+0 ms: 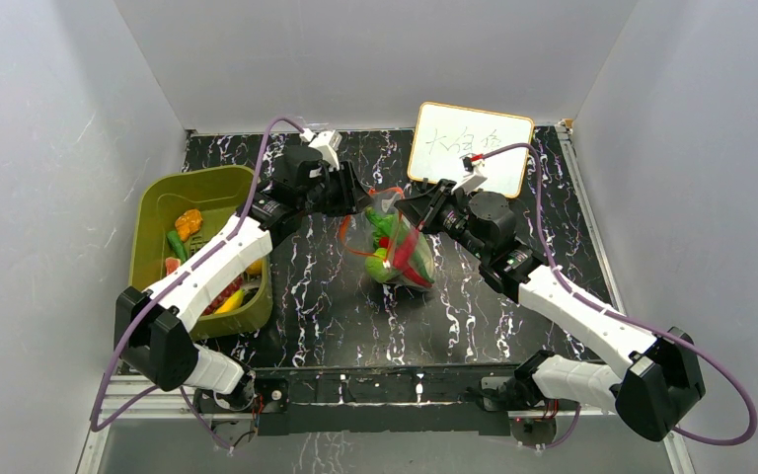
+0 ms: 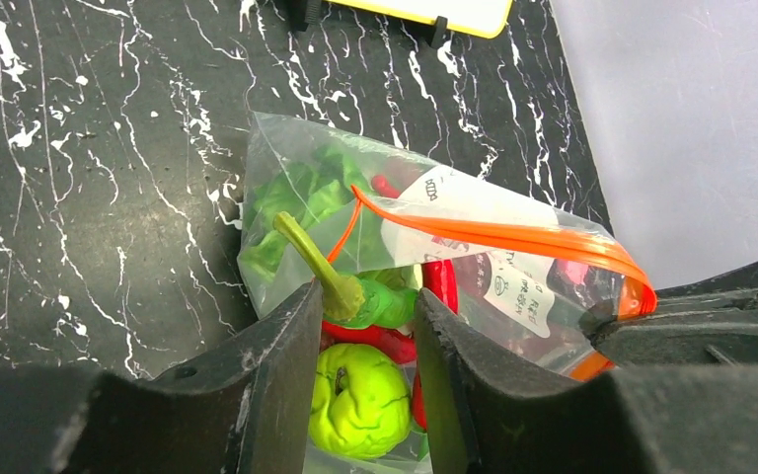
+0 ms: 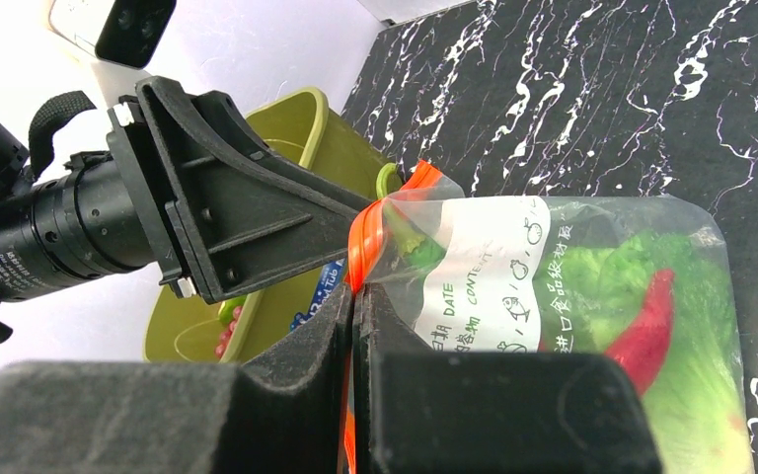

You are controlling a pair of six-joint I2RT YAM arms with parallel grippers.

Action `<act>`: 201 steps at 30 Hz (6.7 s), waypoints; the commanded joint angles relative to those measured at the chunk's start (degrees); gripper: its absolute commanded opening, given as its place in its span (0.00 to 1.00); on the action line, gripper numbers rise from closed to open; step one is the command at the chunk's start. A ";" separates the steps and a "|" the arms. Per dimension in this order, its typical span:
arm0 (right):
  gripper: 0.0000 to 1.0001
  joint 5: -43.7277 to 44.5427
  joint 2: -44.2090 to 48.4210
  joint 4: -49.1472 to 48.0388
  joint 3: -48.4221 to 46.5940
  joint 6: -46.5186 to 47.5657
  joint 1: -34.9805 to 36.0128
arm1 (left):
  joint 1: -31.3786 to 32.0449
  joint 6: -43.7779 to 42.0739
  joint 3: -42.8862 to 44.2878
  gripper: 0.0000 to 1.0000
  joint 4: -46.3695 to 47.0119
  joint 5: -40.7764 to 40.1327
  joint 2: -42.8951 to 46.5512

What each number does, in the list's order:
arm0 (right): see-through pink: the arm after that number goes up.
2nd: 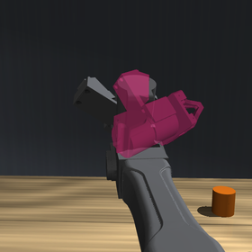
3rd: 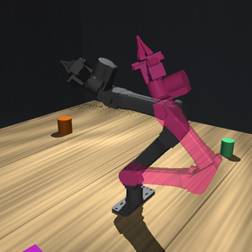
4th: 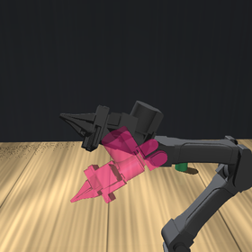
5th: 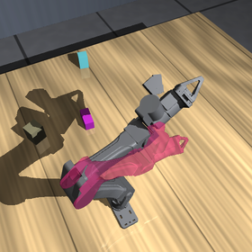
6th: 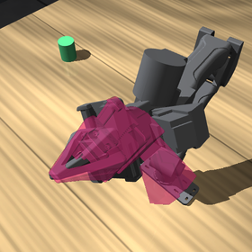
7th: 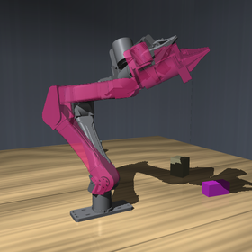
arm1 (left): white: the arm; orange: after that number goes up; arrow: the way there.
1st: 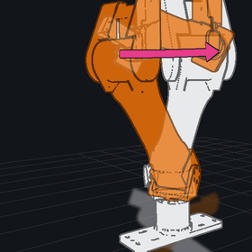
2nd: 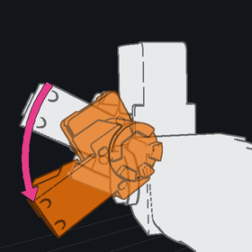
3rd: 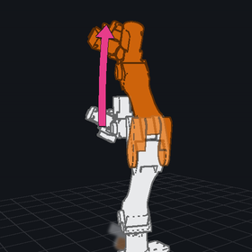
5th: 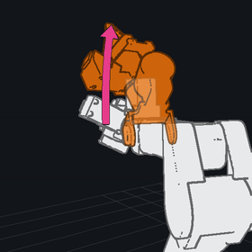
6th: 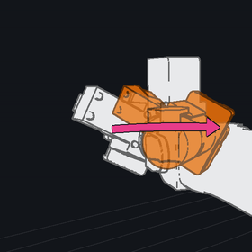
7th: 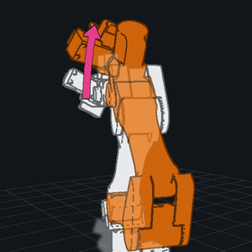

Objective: Place the food in the zip-top bag and seal the zipper
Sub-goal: Adjust the fake vegetable in the zipper food storage bag, then adjust the zipper food storage bag at the center of the board.

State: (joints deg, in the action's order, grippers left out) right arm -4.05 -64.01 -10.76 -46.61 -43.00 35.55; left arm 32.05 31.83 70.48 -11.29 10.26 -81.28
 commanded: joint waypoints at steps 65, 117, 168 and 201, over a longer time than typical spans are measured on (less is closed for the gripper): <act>0.00 1.48 -3.04 -4.94 -6.91 -3.52 0.21 | 0.09 17.08 -20.85 0.51 20.07 -7.70 11.98; 0.00 -19.92 -4.11 -14.85 -9.06 12.02 0.97 | 0.11 -0.70 -12.56 0.00 17.63 19.65 6.10; 0.00 -15.33 -1.26 -8.52 -5.95 9.84 0.53 | 0.02 -6.50 -6.80 0.54 -16.18 0.58 21.52; 0.00 7.76 -4.74 12.96 -8.71 11.28 -2.81 | -0.21 -6.97 4.90 0.00 -16.12 -2.26 10.39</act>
State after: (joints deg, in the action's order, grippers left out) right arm -4.10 -68.88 -2.26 -52.05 -33.47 33.58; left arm 32.01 25.74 70.39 -22.92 10.09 -68.51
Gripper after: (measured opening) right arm 0.009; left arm 0.010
